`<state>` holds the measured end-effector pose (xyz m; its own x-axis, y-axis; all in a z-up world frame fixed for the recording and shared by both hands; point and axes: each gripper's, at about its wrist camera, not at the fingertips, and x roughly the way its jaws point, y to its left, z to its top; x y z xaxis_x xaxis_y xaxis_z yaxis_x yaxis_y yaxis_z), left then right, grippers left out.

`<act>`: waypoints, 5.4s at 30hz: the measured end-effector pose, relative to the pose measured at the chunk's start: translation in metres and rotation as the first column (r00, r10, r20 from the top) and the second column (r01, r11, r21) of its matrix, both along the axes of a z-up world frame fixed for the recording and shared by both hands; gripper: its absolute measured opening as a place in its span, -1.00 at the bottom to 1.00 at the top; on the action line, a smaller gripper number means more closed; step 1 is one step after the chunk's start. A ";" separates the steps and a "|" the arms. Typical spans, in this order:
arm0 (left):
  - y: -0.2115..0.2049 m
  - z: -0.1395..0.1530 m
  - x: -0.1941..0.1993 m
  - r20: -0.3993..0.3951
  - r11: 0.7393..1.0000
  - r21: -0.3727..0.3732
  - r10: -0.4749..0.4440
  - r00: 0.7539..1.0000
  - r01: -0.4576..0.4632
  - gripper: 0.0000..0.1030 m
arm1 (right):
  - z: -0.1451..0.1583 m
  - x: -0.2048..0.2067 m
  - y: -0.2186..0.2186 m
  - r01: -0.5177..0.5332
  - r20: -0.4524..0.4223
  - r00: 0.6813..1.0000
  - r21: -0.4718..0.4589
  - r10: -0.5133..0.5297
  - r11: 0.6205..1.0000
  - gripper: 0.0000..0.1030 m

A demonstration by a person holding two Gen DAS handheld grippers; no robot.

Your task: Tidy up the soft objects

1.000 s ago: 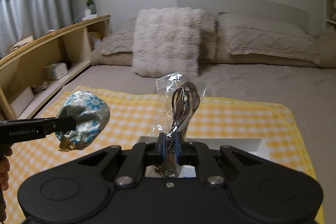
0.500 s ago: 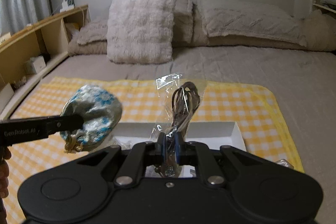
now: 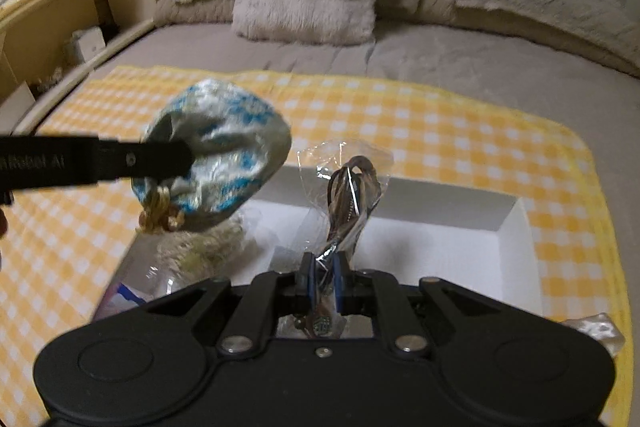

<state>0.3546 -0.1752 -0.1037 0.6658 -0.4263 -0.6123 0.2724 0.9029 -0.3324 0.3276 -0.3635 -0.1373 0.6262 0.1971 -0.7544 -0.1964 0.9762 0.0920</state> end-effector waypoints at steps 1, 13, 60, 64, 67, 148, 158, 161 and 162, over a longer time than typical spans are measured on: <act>-0.001 -0.003 0.002 -0.007 1.000 -0.001 0.002 1.000 -0.002 -0.51 | -0.005 0.003 0.000 -0.001 -0.013 1.000 -0.005 0.001 1.000 -0.81; -0.023 -0.030 0.019 -0.068 0.997 -0.054 -0.051 0.996 0.047 -0.51 | -0.029 0.003 -0.022 0.081 -0.085 0.992 -0.152 -0.095 0.985 -0.81; -0.004 0.031 -0.053 0.000 0.988 0.152 -0.003 1.000 0.003 1.00 | 0.071 -0.086 -0.048 0.236 0.140 0.961 0.022 -0.237 0.971 0.96; 0.003 0.041 -0.062 0.021 0.986 0.168 0.010 1.000 -0.014 1.00 | 0.081 -0.099 -0.048 0.243 0.162 0.955 0.044 -0.247 0.969 1.00; 0.008 0.049 -0.072 0.036 0.984 0.175 0.012 0.999 -0.019 1.00 | 0.087 -0.108 -0.046 0.245 0.184 0.951 0.040 -0.248 0.969 1.00; 0.096 0.091 -0.319 0.330 0.945 0.295 0.036 0.943 -0.139 1.00 | 0.119 -0.337 0.045 0.255 0.470 0.856 -0.021 -0.216 0.967 1.00; 0.096 0.092 -0.319 0.331 0.947 0.291 0.036 0.943 -0.138 1.00 | 0.117 -0.336 0.045 0.262 0.465 0.857 -0.022 -0.222 0.965 1.00; 0.095 0.092 -0.319 0.331 0.947 0.291 0.036 0.943 -0.138 1.00 | 0.117 -0.336 0.045 0.261 0.464 0.858 -0.023 -0.221 0.965 1.00; 0.096 0.092 -0.319 0.331 0.947 0.291 0.036 0.943 -0.138 1.00 | 0.117 -0.336 0.045 0.260 0.463 0.859 -0.024 -0.220 0.965 1.00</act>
<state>0.0359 -0.0796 -0.0115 0.8722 -0.1837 -0.4533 0.2327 0.9710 0.0541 -0.0081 -0.3186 -0.0208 0.9221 -0.0539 -0.3831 0.0449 0.9985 -0.0324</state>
